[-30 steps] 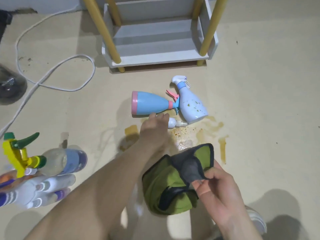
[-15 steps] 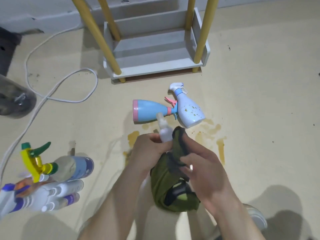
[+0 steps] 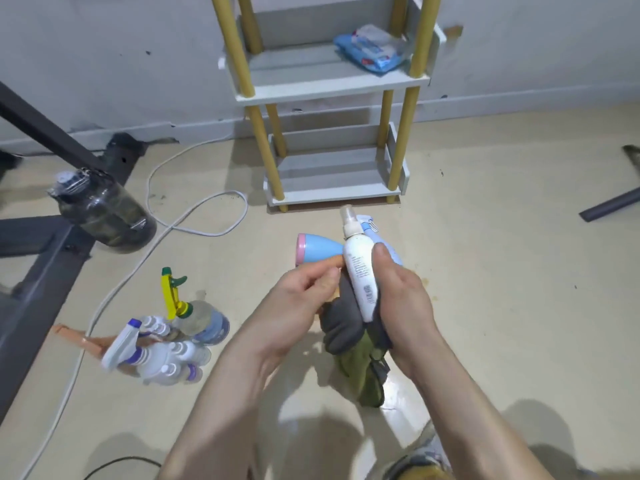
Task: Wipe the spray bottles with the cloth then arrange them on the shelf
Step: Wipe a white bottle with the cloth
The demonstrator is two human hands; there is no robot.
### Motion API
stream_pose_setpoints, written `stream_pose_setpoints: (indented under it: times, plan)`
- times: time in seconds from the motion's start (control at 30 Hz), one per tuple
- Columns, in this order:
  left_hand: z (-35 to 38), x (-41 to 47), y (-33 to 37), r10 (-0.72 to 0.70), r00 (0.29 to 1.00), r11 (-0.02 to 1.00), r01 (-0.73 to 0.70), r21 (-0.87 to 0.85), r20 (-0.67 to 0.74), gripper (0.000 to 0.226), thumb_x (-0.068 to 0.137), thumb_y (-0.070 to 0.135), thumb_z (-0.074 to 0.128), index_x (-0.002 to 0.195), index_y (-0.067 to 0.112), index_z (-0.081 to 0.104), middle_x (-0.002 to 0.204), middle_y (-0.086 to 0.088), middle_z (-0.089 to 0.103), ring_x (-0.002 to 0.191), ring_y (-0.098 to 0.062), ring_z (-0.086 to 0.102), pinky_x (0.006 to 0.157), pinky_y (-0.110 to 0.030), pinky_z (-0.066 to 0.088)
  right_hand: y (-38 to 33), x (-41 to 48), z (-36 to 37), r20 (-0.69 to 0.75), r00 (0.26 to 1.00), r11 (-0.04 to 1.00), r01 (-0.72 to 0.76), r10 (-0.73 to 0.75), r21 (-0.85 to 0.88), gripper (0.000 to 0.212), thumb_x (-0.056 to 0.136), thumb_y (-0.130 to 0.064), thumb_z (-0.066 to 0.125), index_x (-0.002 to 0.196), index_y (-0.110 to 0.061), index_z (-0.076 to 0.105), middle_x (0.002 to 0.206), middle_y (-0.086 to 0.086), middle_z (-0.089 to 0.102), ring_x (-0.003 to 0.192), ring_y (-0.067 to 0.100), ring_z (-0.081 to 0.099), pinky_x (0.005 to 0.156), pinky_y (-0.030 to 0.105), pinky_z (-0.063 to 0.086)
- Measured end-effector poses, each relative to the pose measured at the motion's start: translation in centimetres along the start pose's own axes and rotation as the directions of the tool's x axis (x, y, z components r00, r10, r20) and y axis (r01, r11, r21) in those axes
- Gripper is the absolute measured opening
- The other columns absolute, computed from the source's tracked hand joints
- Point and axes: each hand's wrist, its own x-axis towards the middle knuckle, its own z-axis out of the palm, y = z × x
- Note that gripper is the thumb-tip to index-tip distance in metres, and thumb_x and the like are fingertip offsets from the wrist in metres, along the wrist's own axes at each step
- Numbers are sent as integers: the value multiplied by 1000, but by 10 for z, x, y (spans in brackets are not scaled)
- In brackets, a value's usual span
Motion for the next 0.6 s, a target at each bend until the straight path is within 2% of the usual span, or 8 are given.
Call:
stream_pose_setpoints:
  times: [0.07,0.13,0.2,0.27,0.37,0.47,0.53,0.6]
  plan:
    - [2,-13,-2,13,990,999,-19,-45,-144,25,97,32,57,121,36,65,107,13,66,94,0,61,85,-19,47,-13,-14,-3,78,987,948,-154,138,277,41,100,-44,48,100,-11,74,87,8,76,73,20,72,57,24,55]
    - [5,-30,-4,-33,995,990,19,-136,-95,34,92,43,62,117,21,66,102,2,71,86,-8,65,73,-20,49,-19,-28,-5,137,979,912,-192,152,361,40,98,-44,52,101,-10,74,91,12,76,73,23,72,58,27,57]
    - [11,-48,-1,-48,998,980,38,-196,-46,33,87,39,62,98,8,68,86,-5,72,70,-13,65,58,-21,48,-24,-36,-6,183,975,920,-185,128,346,39,97,-43,53,100,-9,74,92,15,76,74,23,72,61,27,58]
    - [14,-57,1,-9,978,986,-25,-162,-207,19,90,25,66,85,7,67,76,-7,72,66,-17,64,59,-25,49,-24,-40,-8,166,984,966,-106,68,234,42,96,-44,54,105,-7,72,99,15,75,86,22,72,73,30,59]
    - [20,-60,3,92,873,993,-114,-18,-479,26,91,27,68,76,7,64,68,-7,61,65,-16,51,66,-33,42,-15,-51,-2,148,976,986,164,-158,-30,25,99,-37,56,102,-18,72,95,-17,75,99,4,66,85,22,53]
    - [27,-70,9,28,881,959,-157,-236,-472,32,92,31,62,75,4,61,74,-10,57,72,-20,50,66,-34,41,-13,-69,15,100,956,960,280,-277,-15,22,101,-21,51,111,-38,62,96,-34,68,96,-14,61,78,6,45]
    - [32,-83,13,6,935,906,-155,-393,-354,17,96,13,58,86,4,69,83,-11,68,76,-23,62,67,-34,50,-10,-69,21,9,969,967,246,-247,60,20,102,-26,50,111,-39,63,109,-21,70,104,-5,63,89,17,50]
    - [34,-92,13,41,939,930,-161,-329,-341,14,89,3,66,98,11,74,90,-4,74,79,-17,69,71,-32,56,-7,-69,26,13,993,976,117,-121,182,27,97,-41,49,115,-31,67,117,-1,71,111,17,66,100,41,51]
